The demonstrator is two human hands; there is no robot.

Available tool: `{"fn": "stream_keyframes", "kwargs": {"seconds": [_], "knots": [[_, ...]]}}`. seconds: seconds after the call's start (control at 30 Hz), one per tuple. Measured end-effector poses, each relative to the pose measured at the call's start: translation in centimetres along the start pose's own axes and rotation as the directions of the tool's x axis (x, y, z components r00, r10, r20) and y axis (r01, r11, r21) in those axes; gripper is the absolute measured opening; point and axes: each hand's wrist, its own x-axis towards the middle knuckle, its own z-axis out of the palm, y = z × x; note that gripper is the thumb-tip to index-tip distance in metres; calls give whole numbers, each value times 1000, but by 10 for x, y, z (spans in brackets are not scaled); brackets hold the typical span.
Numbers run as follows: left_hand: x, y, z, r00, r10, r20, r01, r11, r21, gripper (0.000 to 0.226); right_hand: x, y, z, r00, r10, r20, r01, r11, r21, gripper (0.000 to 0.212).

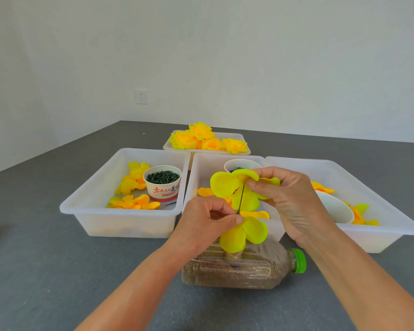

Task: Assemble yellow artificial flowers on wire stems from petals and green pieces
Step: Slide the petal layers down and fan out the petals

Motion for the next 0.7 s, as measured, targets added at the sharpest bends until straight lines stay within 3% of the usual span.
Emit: {"fn": "stream_keyframes", "kwargs": {"seconds": [0.2, 0.37, 0.6, 0.7], "knots": [[0, 1, 0, 1000, -6, 14, 6, 1000, -7, 11, -3, 0, -1, 999, 0, 42, 0, 1000, -18, 31], [-1, 1, 0, 1000, 4, 8, -4, 1000, -1, 4, -5, 0, -2, 998, -43, 41, 44, 998, -34, 24], [0, -2, 0, 1000, -9, 8, 9, 1000, -17, 3, -8, 0, -5, 946, -291, 141, 314, 931, -184, 13], [0, -1, 0, 1000, 2, 24, -2, 1000, -4, 17, -8, 3, -8, 917, -359, 175, 393, 888, -238, 14]]}}
